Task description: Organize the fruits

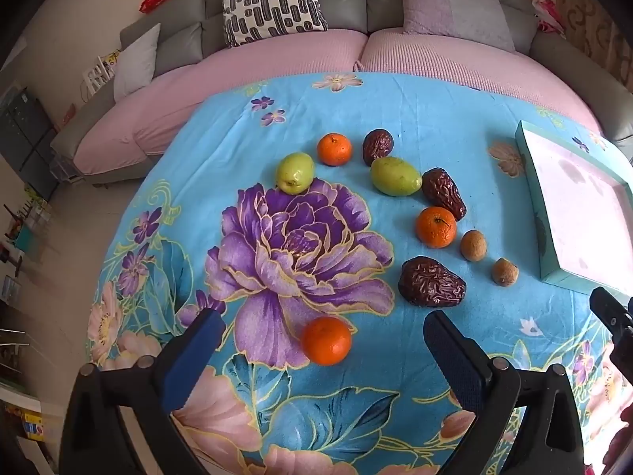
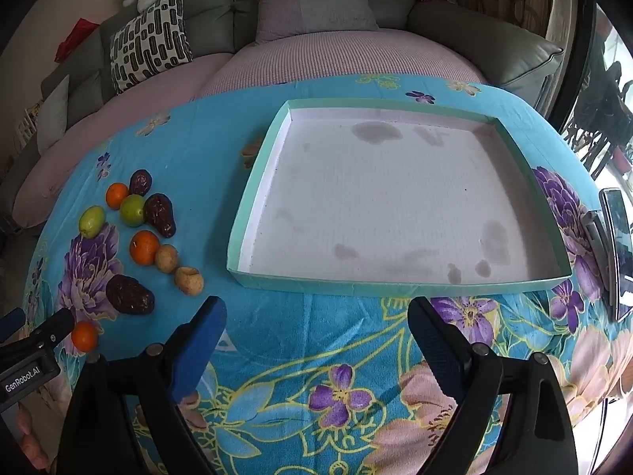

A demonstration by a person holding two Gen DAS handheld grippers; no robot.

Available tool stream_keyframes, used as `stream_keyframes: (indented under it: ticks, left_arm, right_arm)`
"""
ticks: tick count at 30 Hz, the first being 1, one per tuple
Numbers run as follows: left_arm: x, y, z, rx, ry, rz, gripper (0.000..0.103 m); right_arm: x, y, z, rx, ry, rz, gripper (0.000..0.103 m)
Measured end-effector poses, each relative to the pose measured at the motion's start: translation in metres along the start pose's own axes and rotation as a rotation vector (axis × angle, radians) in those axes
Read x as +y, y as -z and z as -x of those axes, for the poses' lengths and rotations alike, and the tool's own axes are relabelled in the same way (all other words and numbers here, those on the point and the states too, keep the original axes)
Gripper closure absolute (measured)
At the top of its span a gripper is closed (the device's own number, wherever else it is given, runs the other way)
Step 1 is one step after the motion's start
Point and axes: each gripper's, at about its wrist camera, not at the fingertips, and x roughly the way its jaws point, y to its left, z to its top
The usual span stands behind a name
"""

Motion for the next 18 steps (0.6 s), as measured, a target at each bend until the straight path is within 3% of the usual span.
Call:
stream_keyframes:
  ticks: [18]
  left_arm:
    - [0.0031, 0.0018, -0.0006, 0.005, -0.001, 0.000, 0.000]
  right_arm:
    - [-0.0003, -0.0004, 0.0004, 0.002, 0.000, 0.000, 0.010]
